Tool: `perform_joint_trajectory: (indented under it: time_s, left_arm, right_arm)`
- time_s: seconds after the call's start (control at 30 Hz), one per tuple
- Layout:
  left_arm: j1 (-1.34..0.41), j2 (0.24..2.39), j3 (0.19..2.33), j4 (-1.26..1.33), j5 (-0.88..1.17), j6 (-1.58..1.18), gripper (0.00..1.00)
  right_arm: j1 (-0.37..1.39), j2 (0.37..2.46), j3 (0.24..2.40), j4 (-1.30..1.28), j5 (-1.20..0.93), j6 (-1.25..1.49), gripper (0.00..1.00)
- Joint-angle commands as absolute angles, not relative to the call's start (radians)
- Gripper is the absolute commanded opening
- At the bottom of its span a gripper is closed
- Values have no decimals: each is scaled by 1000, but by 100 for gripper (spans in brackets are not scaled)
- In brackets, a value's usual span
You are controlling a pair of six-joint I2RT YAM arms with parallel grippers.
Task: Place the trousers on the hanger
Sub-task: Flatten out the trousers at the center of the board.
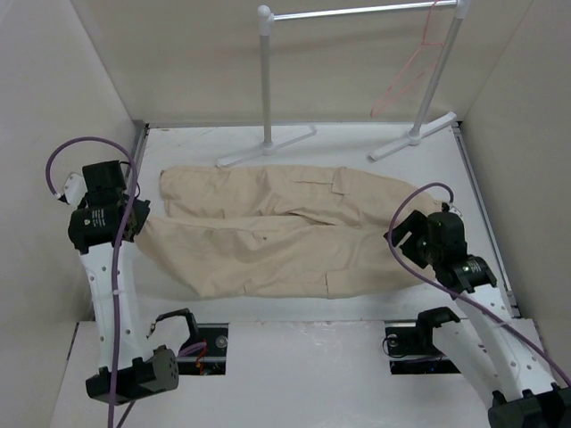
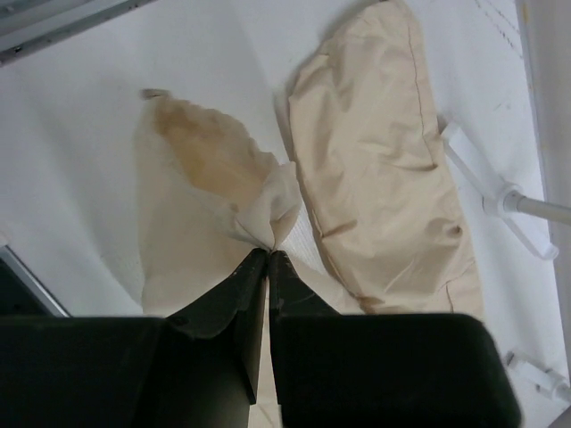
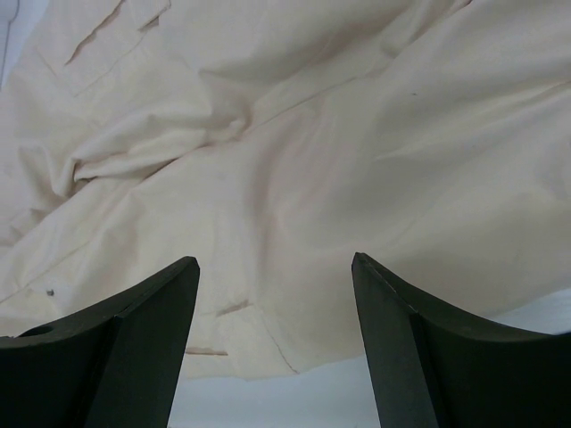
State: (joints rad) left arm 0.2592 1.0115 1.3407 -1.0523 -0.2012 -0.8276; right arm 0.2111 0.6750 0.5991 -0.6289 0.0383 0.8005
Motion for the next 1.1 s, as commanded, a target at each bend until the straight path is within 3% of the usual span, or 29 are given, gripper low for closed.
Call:
perform_joint_trajectory:
  time_s: [0.0,0.33,0.5,0.7,0.9,0.97,1.07]
  left_arm:
    - [234,953,1452,-1195,-239,-844,3]
    - [263,831,1534,-1577,-396,-818,2]
    - [277,896,1402,-1463,-429,-818,2]
    - [266,1234,1270,-1015,-463,-825,3]
    - [278,1604,1339,-838,-523,-798,5]
    - [277,1708,1390,-813,-529,-781,9]
    - [263,1830,1494,-831,-480,-750,24]
  right_arm:
    - [191,653,641,-637,60,792,75]
    - [162,739,641,-552,58,785,76]
    - [163,779,623,-529,58,790,78]
    - [156,799,611,-541,63,787,78]
    - [131,792,634,-558,78,773,78]
    - [130,798,644,-558,78,773,78]
    - [136,802,675,-564,80,772,78]
